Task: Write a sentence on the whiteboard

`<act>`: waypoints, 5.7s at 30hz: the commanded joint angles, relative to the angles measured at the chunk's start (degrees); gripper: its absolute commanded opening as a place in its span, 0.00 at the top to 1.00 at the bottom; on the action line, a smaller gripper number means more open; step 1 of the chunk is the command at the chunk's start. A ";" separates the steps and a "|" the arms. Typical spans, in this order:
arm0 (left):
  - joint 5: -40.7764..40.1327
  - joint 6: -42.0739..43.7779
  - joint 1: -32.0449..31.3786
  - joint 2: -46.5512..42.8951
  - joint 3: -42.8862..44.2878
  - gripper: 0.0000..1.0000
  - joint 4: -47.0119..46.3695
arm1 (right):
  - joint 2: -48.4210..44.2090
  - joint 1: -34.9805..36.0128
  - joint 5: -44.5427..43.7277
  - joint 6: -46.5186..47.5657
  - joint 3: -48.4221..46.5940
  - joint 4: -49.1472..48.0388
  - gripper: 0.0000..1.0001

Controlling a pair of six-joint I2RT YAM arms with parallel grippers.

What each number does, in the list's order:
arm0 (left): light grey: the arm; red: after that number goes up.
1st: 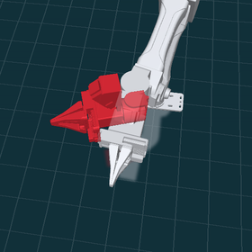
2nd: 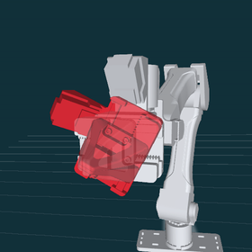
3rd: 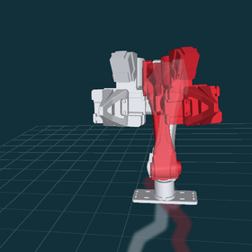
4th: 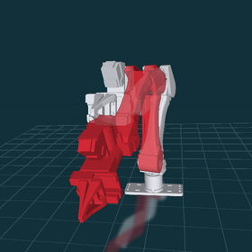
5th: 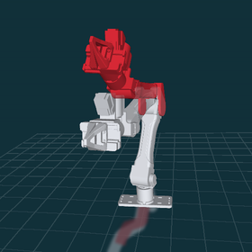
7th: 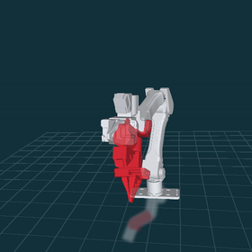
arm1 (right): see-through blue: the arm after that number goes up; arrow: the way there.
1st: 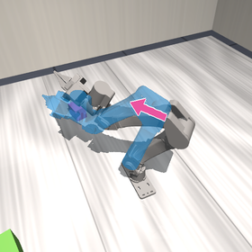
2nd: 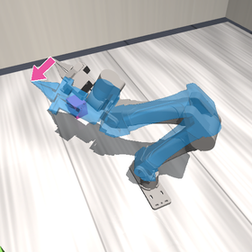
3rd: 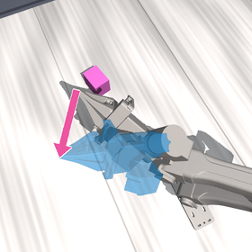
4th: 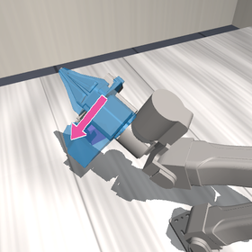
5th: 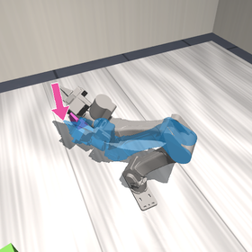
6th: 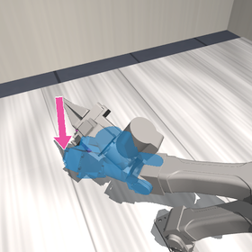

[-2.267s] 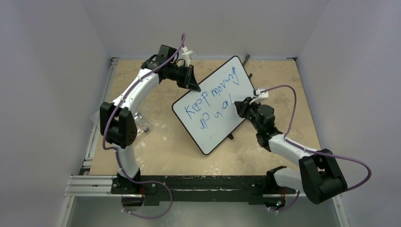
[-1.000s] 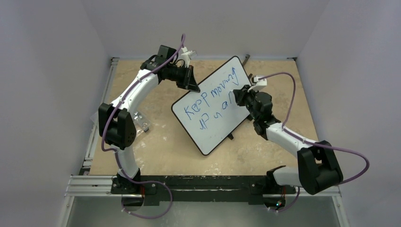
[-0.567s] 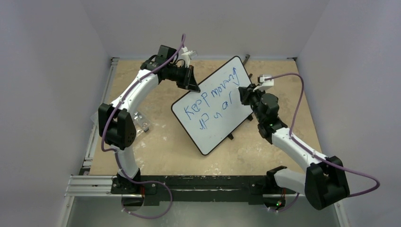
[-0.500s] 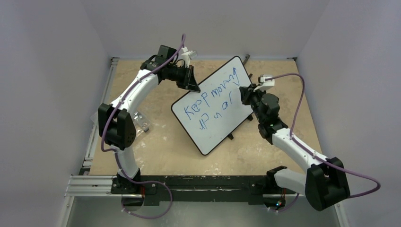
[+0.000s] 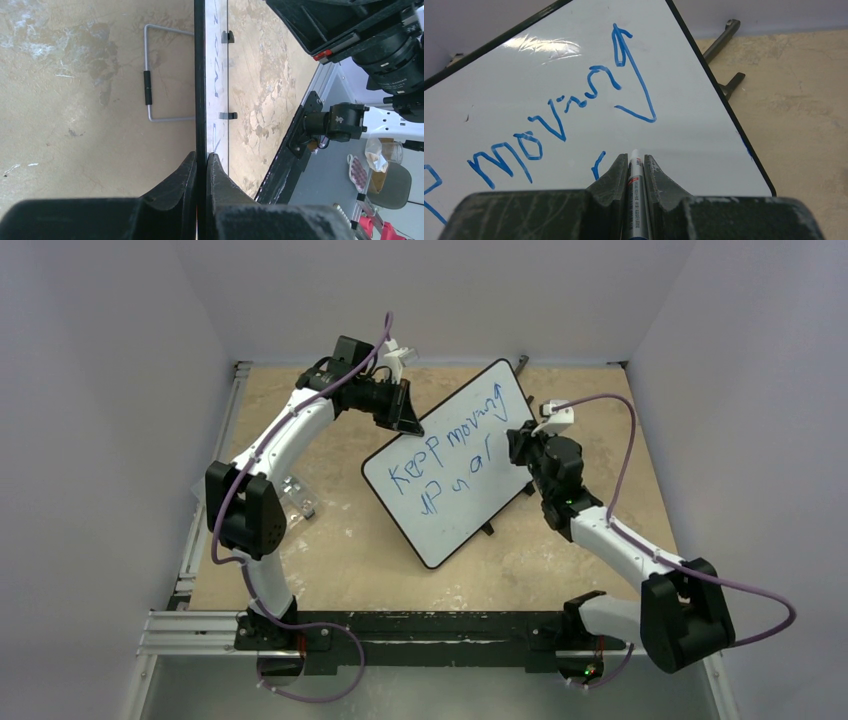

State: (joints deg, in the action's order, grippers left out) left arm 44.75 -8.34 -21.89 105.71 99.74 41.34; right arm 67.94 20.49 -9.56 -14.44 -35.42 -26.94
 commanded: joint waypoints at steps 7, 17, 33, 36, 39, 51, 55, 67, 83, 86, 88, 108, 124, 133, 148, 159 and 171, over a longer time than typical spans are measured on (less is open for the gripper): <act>-1.26 4.74 -0.87 -2.27 0.00 1.00 -1.29 | 3.01 -0.37 -0.39 0.91 -2.14 -1.96 1.00; -1.81 5.26 -0.87 -2.35 -0.12 1.00 -1.10 | 4.84 -0.36 0.44 0.87 -3.13 -2.23 1.00; -2.09 5.57 -0.96 -2.35 -0.08 1.00 -0.66 | 6.61 -0.36 8.01 0.60 -3.36 -4.31 1.00; -2.17 5.61 -0.96 -2.44 -0.12 1.00 -0.61 | 6.39 -0.37 9.36 0.18 -2.55 -4.23 1.00; -2.30 5.61 -0.96 -2.52 -0.07 1.00 -0.57 | 5.88 -0.36 9.43 -0.27 -1.27 -4.09 1.00; -2.37 5.44 -0.96 -2.61 -0.07 1.00 -0.65 | 3.95 -0.37 9.77 -1.64 3.34 -3.04 1.00; -2.39 5.51 -0.96 -2.86 -0.22 1.00 -0.61 | 4.07 -0.41 8.35 -1.92 2.98 -2.28 1.00; -2.52 5.70 -0.96 -3.50 -0.47 1.00 -0.41 | 6.12 -0.37 4.61 -1.30 -0.46 0.19 1.00; -2.57 5.74 -1.14 -3.58 -0.41 1.00 -0.39 | 9.67 -0.37 4.69 -0.73 -7.50 0.91 1.00; -2.57 5.87 -1.12 -3.51 -0.36 1.00 -0.40 | 10.23 -0.36 5.35 -0.74 -8.50 0.93 1.00; -2.58 5.79 -1.14 -3.44 -0.27 1.00 -0.39 | 10.49 -0.36 5.79 -0.68 -9.05 0.66 1.00; -2.68 5.88 -1.13 -3.30 -0.14 1.00 -0.25 | 8.84 -0.39 6.69 -1.64 -1.99 -1.04 1.00; -2.83 5.97 -1.23 -3.96 -0.30 1.00 0.00 | 6.90 -0.39 2.93 -2.04 0.94 -0.17 1.00; -2.92 6.01 -1.31 -4.09 -0.38 1.00 0.04 | 6.57 -0.38 0.14 -1.83 0.27 1.45 1.00; -3.15 6.05 -1.40 -4.24 -0.45 1.00 0.06 | 0.03 -0.38 -0.62 -1.34 0.05 3.55 1.00; -3.36 6.11 -1.49 -4.45 -0.44 1.00 0.14 | -1.33 -0.45 -4.61 -2.03 1.32 3.38 1.00; -3.49 6.14 -1.65 -4.37 -0.34 1.00 0.26 | 2.40 -0.54 -7.01 -4.32 2.16 1.53 1.00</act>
State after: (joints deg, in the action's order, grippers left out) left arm 42.76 -7.25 -22.65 104.12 99.48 42.92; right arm 68.64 19.86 -15.20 -17.34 -33.23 -22.72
